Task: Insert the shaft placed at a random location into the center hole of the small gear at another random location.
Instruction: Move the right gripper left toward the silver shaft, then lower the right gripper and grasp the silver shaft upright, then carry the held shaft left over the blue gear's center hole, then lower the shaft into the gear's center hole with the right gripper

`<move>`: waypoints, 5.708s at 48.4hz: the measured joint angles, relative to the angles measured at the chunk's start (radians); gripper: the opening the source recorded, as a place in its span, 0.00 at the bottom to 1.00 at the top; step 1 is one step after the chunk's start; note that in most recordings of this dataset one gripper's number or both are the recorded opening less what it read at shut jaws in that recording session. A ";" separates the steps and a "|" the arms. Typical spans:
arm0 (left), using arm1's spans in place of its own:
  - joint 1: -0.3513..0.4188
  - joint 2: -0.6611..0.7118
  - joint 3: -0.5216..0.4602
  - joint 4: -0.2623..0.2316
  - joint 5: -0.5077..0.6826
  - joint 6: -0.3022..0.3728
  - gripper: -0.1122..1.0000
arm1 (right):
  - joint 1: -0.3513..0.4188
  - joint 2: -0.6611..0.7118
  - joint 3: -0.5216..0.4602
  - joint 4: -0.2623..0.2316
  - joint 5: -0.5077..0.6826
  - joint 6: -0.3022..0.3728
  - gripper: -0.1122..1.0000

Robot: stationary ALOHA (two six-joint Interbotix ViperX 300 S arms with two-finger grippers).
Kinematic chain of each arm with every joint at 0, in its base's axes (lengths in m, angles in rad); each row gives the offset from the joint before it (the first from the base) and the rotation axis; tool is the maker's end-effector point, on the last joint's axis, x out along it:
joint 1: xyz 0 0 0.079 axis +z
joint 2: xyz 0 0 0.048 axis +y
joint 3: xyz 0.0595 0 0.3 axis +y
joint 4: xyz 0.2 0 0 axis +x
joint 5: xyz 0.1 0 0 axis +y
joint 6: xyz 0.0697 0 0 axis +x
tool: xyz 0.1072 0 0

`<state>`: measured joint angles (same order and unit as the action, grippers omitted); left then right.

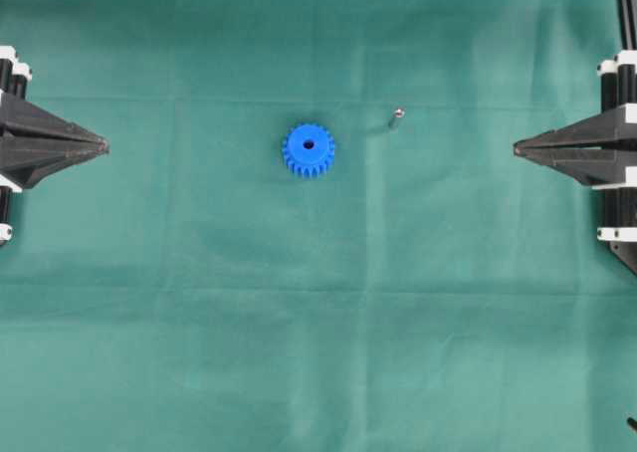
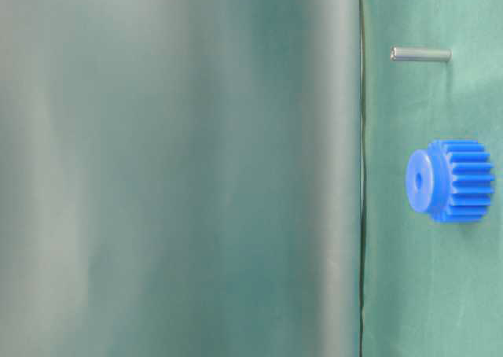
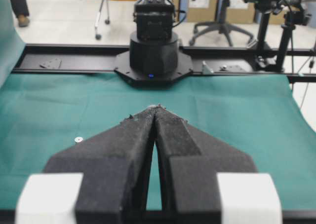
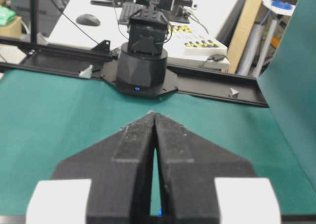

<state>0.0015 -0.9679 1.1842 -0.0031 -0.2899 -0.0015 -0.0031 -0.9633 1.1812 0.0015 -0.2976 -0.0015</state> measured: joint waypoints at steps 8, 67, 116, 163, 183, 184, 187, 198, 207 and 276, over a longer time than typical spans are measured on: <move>0.000 0.002 0.000 -0.028 -0.008 0.012 0.10 | -0.032 0.025 0.000 0.000 -0.005 -0.003 0.10; 0.000 -0.003 0.028 -0.032 -0.009 0.002 0.10 | -0.295 1.078 -0.067 0.097 -0.594 0.106 0.69; 0.005 -0.011 0.029 -0.034 -0.009 -0.003 0.10 | -0.295 1.012 -0.069 0.098 -0.558 0.110 0.22; 0.005 -0.015 0.029 -0.035 -0.009 -0.005 0.10 | -0.219 0.908 -0.244 0.084 -0.296 0.087 0.22; 0.005 -0.015 0.029 -0.035 -0.009 -0.005 0.10 | -0.172 1.043 -0.460 0.074 -0.199 0.057 0.22; 0.005 -0.015 0.029 -0.037 -0.009 -0.005 0.09 | -0.170 1.046 -0.468 0.074 -0.195 0.057 0.22; 0.005 -0.015 0.029 -0.037 -0.009 -0.005 0.10 | -0.170 1.051 -0.476 0.074 -0.186 0.057 0.22; 0.005 -0.015 0.029 -0.037 -0.009 -0.008 0.10 | -0.170 1.052 -0.477 0.074 -0.181 0.057 0.22; 0.005 -0.015 0.029 -0.037 -0.009 -0.009 0.10 | -0.170 1.078 -0.479 0.074 -0.181 0.057 0.22; 0.005 -0.017 0.029 -0.037 -0.009 -0.011 0.10 | -0.163 1.049 -0.456 0.077 -0.170 0.048 0.22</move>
<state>0.0061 -0.9848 1.2134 -0.0399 -0.2991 -0.0123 -0.1657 0.0859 0.7256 0.0782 -0.4679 0.0460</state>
